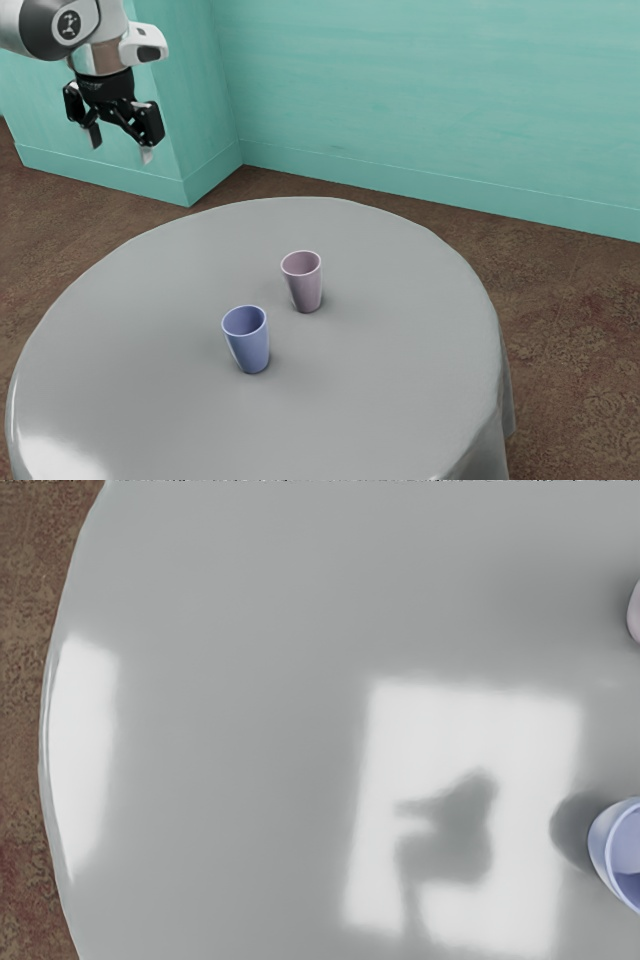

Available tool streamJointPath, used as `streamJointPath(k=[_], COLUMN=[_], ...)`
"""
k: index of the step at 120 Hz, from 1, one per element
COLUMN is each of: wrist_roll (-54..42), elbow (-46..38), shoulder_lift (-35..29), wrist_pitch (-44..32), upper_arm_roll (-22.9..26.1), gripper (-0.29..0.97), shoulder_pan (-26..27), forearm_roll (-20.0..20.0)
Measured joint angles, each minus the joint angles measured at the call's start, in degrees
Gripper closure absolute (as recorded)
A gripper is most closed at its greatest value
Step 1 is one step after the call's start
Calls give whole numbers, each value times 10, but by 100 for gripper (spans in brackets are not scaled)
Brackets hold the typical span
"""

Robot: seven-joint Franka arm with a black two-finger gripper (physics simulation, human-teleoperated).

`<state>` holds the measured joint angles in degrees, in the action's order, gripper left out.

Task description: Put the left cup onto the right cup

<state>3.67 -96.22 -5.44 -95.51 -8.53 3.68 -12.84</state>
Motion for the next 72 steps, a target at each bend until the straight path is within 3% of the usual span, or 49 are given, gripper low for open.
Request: streamJointPath(k=[72], wrist_roll=[-1], elbow=[-36], shoulder_lift=[4], wrist_pitch=[-4], upper_arm_roll=[26], gripper=[0], shoulder_pan=[2], forearm_roll=[4])
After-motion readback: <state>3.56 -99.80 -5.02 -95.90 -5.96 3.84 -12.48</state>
